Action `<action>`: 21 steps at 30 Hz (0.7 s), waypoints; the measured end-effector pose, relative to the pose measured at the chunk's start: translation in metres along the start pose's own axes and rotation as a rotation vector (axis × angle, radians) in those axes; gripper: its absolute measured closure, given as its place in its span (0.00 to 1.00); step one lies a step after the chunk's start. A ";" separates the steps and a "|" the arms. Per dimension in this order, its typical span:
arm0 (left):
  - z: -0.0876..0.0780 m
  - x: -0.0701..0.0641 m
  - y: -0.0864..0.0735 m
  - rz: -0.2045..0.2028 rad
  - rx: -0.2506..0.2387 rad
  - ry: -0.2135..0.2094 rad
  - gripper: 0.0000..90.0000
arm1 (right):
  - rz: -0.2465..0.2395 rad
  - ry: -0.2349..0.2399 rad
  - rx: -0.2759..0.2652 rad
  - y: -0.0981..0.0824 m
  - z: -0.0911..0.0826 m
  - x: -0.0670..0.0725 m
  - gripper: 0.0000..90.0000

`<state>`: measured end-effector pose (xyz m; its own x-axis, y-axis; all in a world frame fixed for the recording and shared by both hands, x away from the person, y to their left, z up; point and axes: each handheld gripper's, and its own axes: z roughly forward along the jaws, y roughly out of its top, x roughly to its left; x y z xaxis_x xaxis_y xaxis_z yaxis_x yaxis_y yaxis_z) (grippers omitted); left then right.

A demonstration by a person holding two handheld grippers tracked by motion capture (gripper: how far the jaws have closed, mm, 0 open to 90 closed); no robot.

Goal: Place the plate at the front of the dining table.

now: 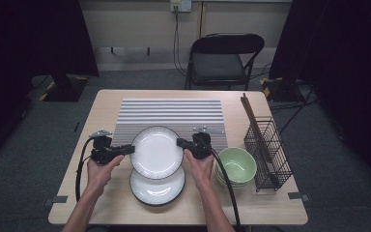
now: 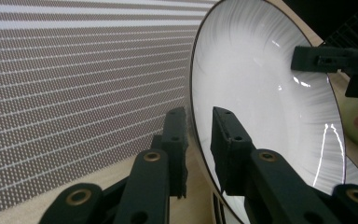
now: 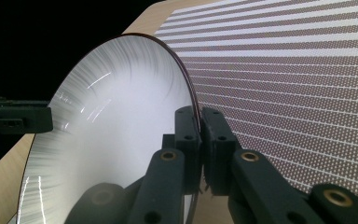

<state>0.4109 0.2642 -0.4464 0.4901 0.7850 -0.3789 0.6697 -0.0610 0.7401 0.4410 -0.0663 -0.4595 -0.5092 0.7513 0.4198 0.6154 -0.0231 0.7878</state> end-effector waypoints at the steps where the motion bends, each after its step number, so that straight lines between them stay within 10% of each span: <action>1: 0.001 0.000 0.000 0.000 0.002 0.003 0.85 | 0.000 0.000 0.000 0.000 0.000 0.000 0.96; 21: 0.008 0.006 0.012 -0.038 -0.037 0.002 0.95 | -0.006 -0.010 -0.013 0.003 0.000 0.001 0.96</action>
<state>0.4258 0.2632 -0.4442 0.4635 0.7876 -0.4060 0.6667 -0.0081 0.7453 0.4427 -0.0650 -0.4564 -0.5073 0.7578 0.4104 0.6043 -0.0268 0.7963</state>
